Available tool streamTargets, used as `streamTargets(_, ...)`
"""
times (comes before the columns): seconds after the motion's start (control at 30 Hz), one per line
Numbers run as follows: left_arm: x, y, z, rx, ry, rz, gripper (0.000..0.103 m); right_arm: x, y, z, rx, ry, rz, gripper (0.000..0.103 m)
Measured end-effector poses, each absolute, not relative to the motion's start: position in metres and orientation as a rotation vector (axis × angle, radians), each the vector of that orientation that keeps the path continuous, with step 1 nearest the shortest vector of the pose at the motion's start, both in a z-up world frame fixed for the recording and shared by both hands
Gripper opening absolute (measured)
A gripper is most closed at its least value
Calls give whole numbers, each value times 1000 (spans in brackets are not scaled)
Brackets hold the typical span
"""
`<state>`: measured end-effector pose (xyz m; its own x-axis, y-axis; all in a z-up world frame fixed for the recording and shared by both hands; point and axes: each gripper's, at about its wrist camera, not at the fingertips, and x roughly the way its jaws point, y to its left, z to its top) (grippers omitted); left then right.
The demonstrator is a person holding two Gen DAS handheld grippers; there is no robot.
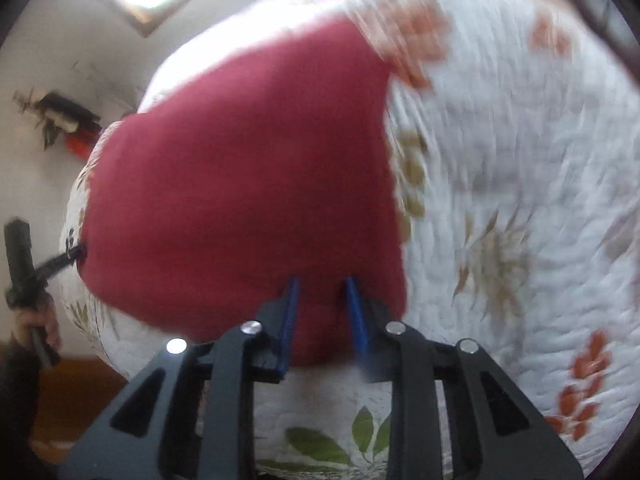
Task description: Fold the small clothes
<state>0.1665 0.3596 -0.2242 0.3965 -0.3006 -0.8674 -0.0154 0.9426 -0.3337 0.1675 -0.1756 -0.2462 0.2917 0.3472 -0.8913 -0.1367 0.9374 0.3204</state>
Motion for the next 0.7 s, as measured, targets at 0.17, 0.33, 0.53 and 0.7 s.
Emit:
streamTargets(0.17,135,394,-192,-437,1051,-141,72,144,-57,-171,-207,955,476,25)
streamTargets(0.33,120,429,-206,-565,1090,-97,79,166,83,-186,-531,752,555,22)
streamTargets(0.53,132,463,-215,-601,1118,-170,79,144,162,-230,-801,708,574,17)
streamTargets(0.7,151,484,-204,-633,1073,-304,82,166,184,-207,-733,683,461,40)
